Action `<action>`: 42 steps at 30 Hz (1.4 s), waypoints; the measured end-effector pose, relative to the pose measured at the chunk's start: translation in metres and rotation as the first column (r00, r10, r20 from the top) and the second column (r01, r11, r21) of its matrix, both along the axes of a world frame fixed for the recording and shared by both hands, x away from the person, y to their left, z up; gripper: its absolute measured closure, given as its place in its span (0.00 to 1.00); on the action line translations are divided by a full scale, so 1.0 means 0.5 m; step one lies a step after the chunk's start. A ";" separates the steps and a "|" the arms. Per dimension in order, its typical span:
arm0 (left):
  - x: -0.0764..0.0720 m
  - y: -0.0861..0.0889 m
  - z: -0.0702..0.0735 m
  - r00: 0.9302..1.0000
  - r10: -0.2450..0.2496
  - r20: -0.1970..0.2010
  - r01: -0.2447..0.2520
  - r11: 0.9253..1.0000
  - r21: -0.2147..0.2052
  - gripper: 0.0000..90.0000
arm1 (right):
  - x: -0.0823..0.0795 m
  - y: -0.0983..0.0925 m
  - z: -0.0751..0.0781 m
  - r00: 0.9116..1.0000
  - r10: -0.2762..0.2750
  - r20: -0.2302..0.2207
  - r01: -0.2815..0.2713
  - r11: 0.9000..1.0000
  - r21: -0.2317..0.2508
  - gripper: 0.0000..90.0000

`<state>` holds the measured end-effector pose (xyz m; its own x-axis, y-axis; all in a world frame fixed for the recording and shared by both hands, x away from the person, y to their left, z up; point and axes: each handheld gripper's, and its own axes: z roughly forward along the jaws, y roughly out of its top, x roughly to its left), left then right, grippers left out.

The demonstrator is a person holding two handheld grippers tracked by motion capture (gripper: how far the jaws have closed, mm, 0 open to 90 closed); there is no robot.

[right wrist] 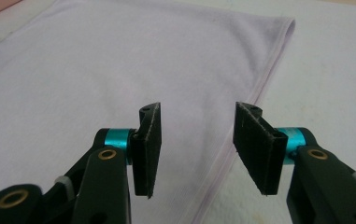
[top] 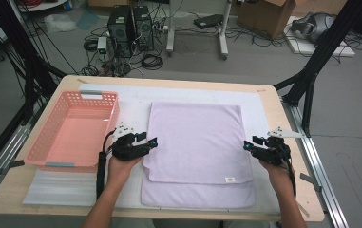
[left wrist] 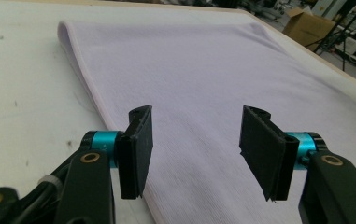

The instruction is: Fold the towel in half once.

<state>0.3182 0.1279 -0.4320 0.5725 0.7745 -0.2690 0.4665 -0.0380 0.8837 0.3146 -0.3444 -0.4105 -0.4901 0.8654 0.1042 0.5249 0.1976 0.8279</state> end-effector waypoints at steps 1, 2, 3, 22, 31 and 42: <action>-0.010 0.002 -0.003 1.000 -0.002 -0.005 0.002 1.000 -0.007 0.50 | -0.010 0.001 -0.001 1.000 0.004 0.002 -0.004 1.000 -0.006 0.58; -0.020 0.004 -0.005 1.000 -0.004 -0.005 0.004 1.000 -0.006 0.50 | -0.019 0.003 -0.002 1.000 0.004 -0.001 -0.004 1.000 -0.013 0.58; -0.030 0.006 -0.007 1.000 -0.010 -0.006 0.010 1.000 -0.004 0.50 | -0.028 0.004 -0.004 1.000 0.006 0.001 -0.006 1.000 -0.016 0.58; -0.148 0.017 -0.038 0.991 -0.098 -0.095 0.104 0.993 0.063 0.56 | -0.191 -0.011 -0.044 1.000 -0.027 0.006 0.027 0.999 -0.035 0.67; -0.165 0.006 -0.048 0.985 -0.114 -0.126 0.132 0.981 0.140 0.77 | -0.203 0.007 -0.067 0.999 -0.007 -0.044 0.005 0.999 -0.055 0.72; -0.175 0.004 -0.043 0.992 -0.093 -0.080 0.103 0.986 0.128 0.91 | -0.205 0.021 -0.077 0.998 0.015 -0.056 -0.022 0.992 -0.123 0.94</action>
